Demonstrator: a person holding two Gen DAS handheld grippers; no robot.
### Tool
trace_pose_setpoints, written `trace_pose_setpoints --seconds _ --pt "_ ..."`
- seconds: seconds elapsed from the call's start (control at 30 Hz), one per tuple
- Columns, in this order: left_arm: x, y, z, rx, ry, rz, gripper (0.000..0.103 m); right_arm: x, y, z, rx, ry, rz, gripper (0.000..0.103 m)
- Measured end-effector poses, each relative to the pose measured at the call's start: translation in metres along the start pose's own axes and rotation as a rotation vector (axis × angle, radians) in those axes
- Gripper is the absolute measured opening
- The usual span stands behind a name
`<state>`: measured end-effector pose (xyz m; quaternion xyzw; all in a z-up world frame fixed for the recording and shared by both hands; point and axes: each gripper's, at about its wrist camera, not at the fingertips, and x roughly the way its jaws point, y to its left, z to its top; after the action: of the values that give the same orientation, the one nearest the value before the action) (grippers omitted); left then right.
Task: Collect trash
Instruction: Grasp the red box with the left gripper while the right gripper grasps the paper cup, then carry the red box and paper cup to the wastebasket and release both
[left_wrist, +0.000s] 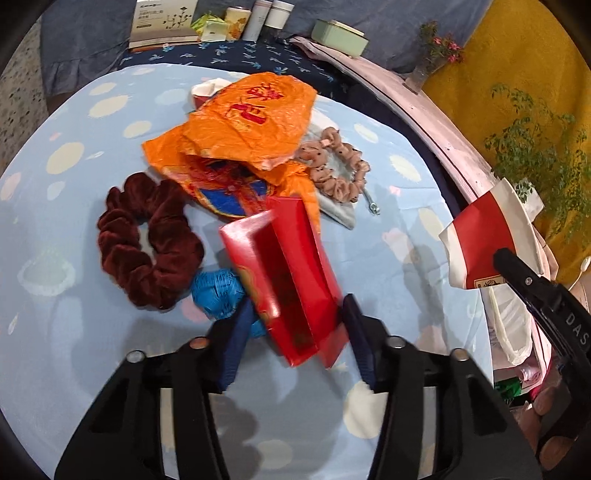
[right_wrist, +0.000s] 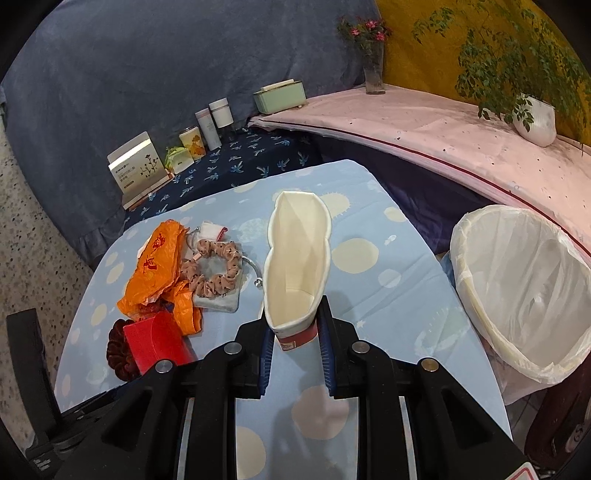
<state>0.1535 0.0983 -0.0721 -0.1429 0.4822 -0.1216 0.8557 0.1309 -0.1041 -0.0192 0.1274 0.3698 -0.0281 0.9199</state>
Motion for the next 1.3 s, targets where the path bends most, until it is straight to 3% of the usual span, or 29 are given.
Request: trace_pose_setpoints --seconds 0.03,0.07,0.73,1.3 --pt "0.002 -0.003 0.001 0.010 0.009 -0.010 0.016 0.000 0.000 0.000 0.001 0.000 0.000 0.021" --pt "0.005 -0.005 0.001 0.017 0.022 -0.022 0.010 -0.001 -0.001 0.000 0.003 0.000 0.001 0.021" --pt "-0.014 -0.084 0.011 0.169 -0.045 -0.087 0.002 -0.041 -0.046 0.012 0.054 -0.081 -0.017 0.021" --pt "-0.019 -0.213 -0.001 0.353 -0.066 -0.184 0.002 -0.082 -0.139 0.012 0.158 -0.146 -0.107 0.021"
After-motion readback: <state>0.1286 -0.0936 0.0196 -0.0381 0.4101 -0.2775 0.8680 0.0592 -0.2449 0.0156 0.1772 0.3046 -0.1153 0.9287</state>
